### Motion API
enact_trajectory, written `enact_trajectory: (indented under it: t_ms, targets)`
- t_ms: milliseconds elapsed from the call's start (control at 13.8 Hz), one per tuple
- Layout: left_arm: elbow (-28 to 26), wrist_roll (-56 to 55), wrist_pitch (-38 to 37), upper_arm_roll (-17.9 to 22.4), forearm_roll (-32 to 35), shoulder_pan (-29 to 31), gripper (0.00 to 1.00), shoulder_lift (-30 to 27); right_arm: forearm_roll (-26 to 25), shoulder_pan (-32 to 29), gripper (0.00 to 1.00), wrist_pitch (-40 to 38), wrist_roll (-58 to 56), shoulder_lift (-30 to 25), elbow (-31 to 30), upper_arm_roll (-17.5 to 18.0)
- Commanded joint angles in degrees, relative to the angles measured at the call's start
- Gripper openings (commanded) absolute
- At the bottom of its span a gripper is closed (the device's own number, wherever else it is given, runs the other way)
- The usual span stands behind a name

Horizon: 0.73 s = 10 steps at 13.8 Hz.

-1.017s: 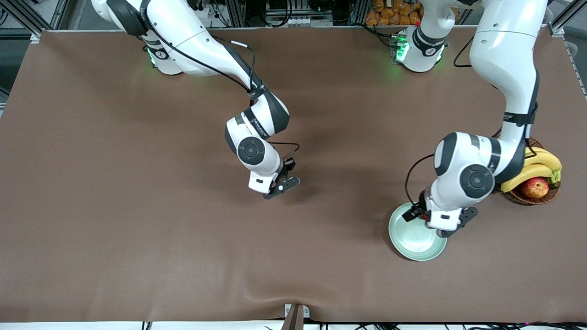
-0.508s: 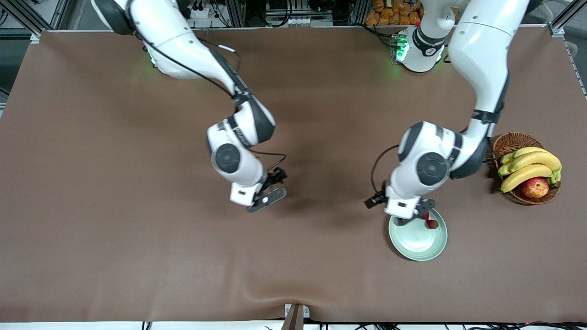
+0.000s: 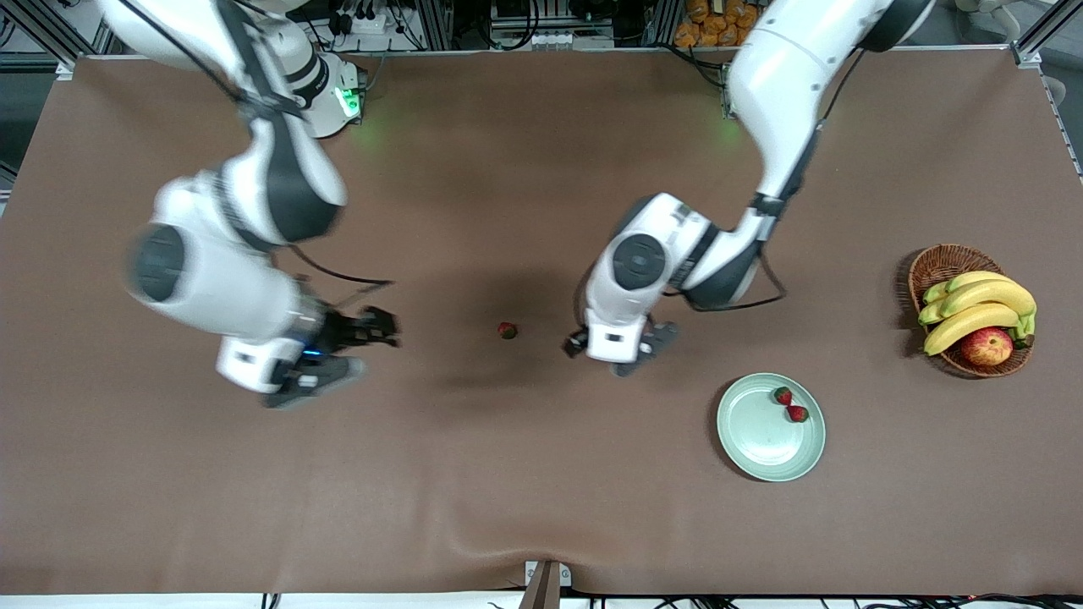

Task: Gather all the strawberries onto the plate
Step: 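Pass the last strawberry from the right gripper into the left gripper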

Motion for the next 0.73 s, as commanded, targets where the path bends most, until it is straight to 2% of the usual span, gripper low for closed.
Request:
enact_trajectory:
  t_ms: [0,73,218,508,654]
  targets:
    - [4.84,-5.69,4.43,1.14,0.73,-4.71,1.0,4.55,-6.09,-3.5,1.0,-5.55,-0.32,-3.42,0.36,-0.24]
    - [4.84,-7.28,6.28,1.32,1.08,-6.29,1.0,4.99,-6.46,-4.81,1.0,-7.83,-0.32,-4.64,0.81,-0.6]
    - [4.93,-8.17,9.01,4.38,1.17,-10.24,1.0,6.05,-6.81,-7.45,1.0,-10.66,-0.33,-7.63,0.81,-0.77]
    - [5.63,-7.65,15.51,15.44,1.96,-21.31,1.0,10.61,-6.82,-12.9,1.0,-20.05,-0.41,-13.26,0.37,-0.77]
    - [7.99,-7.56,17.46,19.23,1.96,-24.75,1.0,13.6,-6.82,-14.57,1.0,-24.19,-0.5,-15.46,0.11,-0.77]
